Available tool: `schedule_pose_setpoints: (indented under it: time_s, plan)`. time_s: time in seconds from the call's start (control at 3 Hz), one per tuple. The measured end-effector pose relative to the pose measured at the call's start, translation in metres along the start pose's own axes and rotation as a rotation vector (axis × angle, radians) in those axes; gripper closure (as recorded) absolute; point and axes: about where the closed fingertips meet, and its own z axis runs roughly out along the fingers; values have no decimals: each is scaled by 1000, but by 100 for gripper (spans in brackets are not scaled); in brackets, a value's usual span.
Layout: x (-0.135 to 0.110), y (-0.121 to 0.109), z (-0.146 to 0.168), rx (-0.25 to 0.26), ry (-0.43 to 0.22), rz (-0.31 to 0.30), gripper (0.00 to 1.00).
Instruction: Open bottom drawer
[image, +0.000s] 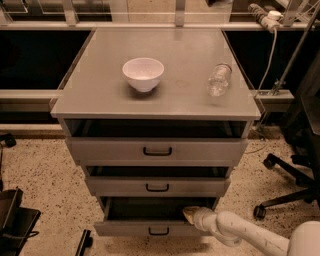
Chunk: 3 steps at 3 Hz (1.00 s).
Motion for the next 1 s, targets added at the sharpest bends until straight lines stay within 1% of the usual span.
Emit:
schedule_pose_setpoints:
  time_s: [0.33,0.67,1.0]
  plan:
    - [0,0,0,0,0,0,100]
    - [8,2,2,-32,44,-61,100]
    - [31,-2,-10,-62,110,-119,100]
